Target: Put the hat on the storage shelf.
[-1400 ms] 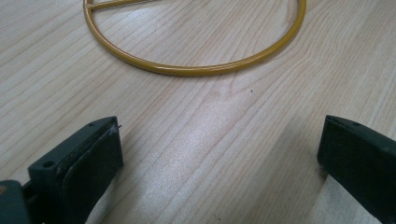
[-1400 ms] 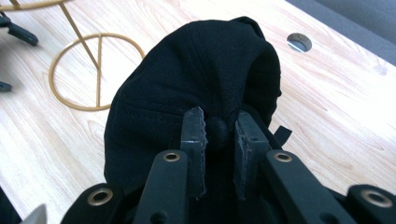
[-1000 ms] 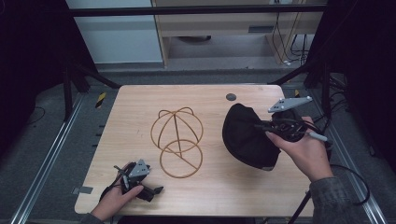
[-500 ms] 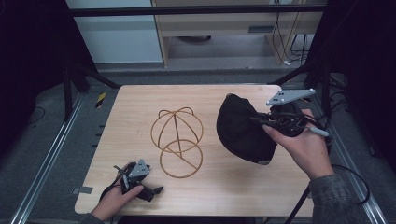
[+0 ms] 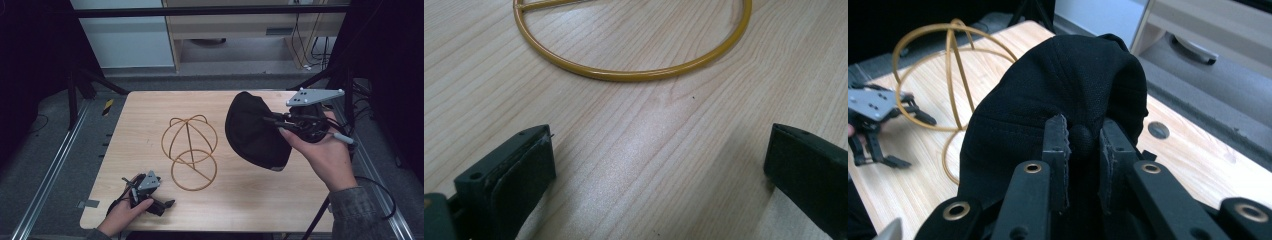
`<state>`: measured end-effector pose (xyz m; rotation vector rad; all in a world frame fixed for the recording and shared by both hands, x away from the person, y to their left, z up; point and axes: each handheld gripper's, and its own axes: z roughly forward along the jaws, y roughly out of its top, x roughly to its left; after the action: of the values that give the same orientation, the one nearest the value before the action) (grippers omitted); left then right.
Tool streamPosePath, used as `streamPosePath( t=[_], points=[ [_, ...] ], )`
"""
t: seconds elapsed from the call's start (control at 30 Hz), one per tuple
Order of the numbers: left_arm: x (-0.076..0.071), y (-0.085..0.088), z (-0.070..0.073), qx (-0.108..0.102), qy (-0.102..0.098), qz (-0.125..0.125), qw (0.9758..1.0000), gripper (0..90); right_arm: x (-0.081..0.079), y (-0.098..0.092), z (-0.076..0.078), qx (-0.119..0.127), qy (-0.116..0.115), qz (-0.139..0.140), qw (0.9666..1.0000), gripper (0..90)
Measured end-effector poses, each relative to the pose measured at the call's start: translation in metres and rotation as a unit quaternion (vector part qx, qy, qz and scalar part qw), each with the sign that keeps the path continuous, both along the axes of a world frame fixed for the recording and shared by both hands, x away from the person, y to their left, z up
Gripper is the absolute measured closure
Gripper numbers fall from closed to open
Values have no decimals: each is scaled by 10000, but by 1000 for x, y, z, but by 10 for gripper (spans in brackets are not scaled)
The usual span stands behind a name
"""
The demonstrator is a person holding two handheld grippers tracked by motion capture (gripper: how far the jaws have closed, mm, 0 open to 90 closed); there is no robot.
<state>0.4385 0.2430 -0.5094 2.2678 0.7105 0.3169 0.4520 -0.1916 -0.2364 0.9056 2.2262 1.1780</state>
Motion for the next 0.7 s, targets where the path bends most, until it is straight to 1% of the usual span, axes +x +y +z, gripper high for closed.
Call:
streamPosePath(
  t=[0.17,0.23,0.3,0.37,0.4,0.5,0.6,0.7],
  points=[
    [0,0,0,0,0,0,10000,0,-3,7,10,140,-121,48,9998,771],
    [0,0,0,0,-1,1,10000,0,-4,8,11,163,-141,62,9997,771],
    [0,0,0,1,-1,1,10000,0,-5,13,16,214,-224,104,9995,771],
    [0,0,0,-1,0,2,10000,0,-5,14,18,227,-238,125,9994,771],
    [0,0,0,0,0,2,10000,0,-6,18,21,234,-264,176,9992,771],
    [0,0,0,1,1,1,10000,0,-6,21,22,254,-279,215,9991,770],
    [0,0,0,6,5,-2,10000,0,-6,27,24,300,-299,285,9987,771],
    [0,0,0,8,7,-3,10000,0,-4,35,26,288,-300,357,9985,771]
  ],
)
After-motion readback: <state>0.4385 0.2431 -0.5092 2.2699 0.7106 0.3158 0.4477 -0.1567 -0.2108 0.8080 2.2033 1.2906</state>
